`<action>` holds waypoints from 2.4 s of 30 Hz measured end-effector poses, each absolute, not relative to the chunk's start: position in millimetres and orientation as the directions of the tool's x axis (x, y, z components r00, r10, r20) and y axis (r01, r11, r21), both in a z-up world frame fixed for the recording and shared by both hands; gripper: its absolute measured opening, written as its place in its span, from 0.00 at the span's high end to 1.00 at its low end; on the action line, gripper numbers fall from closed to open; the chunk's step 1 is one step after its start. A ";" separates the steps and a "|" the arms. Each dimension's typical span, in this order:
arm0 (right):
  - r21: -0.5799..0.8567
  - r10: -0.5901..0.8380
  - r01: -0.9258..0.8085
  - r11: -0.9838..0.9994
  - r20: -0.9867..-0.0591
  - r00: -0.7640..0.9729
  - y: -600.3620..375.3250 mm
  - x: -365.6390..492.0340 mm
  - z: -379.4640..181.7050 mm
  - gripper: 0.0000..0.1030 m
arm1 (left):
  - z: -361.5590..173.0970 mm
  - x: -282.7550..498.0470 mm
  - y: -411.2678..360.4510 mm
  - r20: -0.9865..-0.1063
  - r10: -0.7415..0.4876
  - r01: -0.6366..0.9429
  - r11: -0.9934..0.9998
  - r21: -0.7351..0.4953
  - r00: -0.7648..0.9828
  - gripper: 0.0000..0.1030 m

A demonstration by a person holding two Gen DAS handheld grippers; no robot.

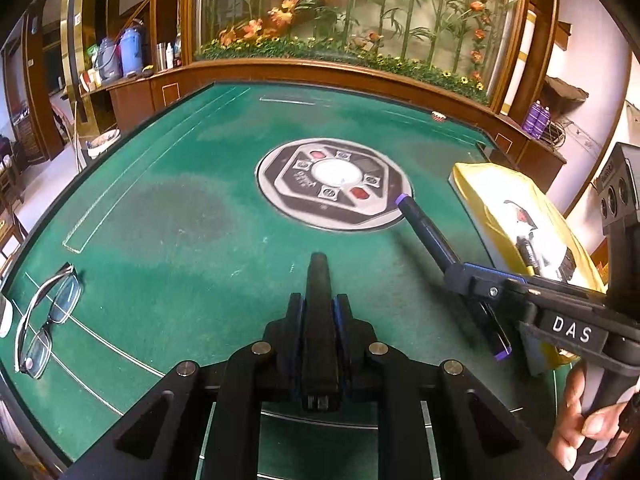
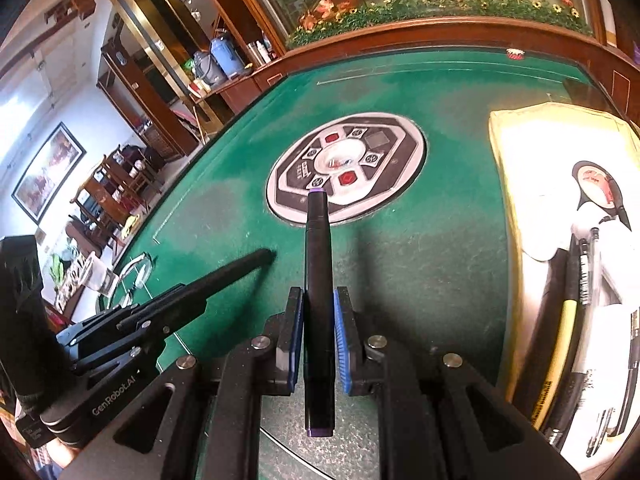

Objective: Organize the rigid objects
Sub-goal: 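Carry both black markers over the tray and lower them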

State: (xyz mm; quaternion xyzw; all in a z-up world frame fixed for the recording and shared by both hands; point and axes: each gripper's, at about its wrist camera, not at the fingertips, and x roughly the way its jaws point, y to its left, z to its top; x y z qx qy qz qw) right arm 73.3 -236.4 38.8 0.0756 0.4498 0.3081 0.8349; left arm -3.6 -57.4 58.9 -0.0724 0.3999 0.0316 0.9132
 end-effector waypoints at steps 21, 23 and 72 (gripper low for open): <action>0.384 0.561 -0.449 0.807 -0.737 0.377 -230.7 75.7 26.1 0.86 | 18.5 16.7 -53.9 -0.814 -0.002 -0.129 0.987 -0.095 0.581 0.86; 0.383 0.558 -0.447 0.808 -0.741 0.374 -230.5 76.8 24.4 0.86 | 18.6 20.8 -54.4 -0.811 0.004 -0.124 0.989 -0.084 0.584 0.85; 0.403 0.334 -0.034 0.915 -0.704 0.627 -425.7 108.9 51.3 0.86 | 75.9 61.7 -260.8 -0.736 -0.304 0.192 0.953 -0.236 0.604 0.86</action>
